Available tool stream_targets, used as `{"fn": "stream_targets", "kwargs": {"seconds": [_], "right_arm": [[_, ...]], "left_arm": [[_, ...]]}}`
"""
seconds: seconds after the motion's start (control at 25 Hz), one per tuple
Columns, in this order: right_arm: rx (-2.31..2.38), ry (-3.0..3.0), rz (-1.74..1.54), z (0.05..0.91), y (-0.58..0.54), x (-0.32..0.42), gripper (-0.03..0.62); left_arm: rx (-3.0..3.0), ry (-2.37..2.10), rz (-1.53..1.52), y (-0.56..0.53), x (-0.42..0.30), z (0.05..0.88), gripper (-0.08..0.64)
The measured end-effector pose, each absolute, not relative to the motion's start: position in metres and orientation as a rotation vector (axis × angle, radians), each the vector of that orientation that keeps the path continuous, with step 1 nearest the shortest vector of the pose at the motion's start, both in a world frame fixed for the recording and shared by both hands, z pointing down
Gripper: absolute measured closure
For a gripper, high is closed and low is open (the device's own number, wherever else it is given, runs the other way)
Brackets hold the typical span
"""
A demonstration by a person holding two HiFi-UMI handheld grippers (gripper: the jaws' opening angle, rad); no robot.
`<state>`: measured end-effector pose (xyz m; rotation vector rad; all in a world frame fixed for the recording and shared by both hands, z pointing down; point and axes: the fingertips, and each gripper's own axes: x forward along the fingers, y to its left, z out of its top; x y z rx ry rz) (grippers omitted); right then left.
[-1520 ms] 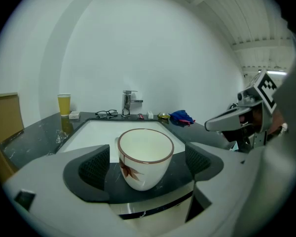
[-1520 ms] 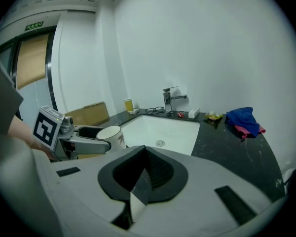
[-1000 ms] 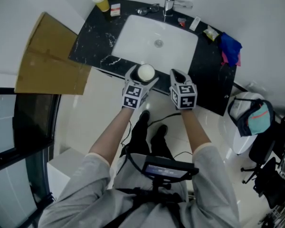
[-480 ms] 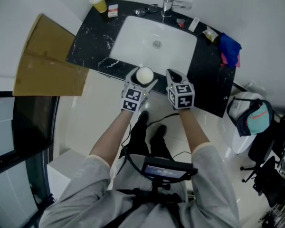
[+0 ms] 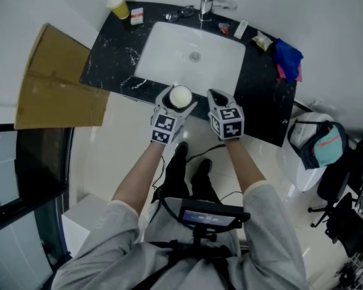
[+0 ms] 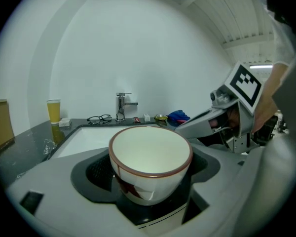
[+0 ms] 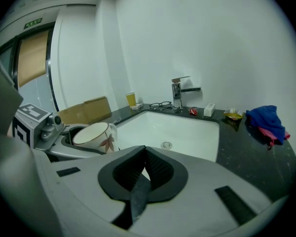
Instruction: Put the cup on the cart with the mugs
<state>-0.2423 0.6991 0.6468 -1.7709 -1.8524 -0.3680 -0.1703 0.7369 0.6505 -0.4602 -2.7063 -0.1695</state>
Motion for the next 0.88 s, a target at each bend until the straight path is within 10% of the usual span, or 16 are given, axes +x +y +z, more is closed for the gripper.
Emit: {"fn": "stream_targets", "kwargs": {"seconds": [0.88], "right_arm": [[-1.735, -2.153, -0.262, 0.511, 0.618, -0.252, 0.584]], "left_arm": [[0.038, -2.771, -0.087, 0.685, -0.187, 0.501, 0.153]]}}
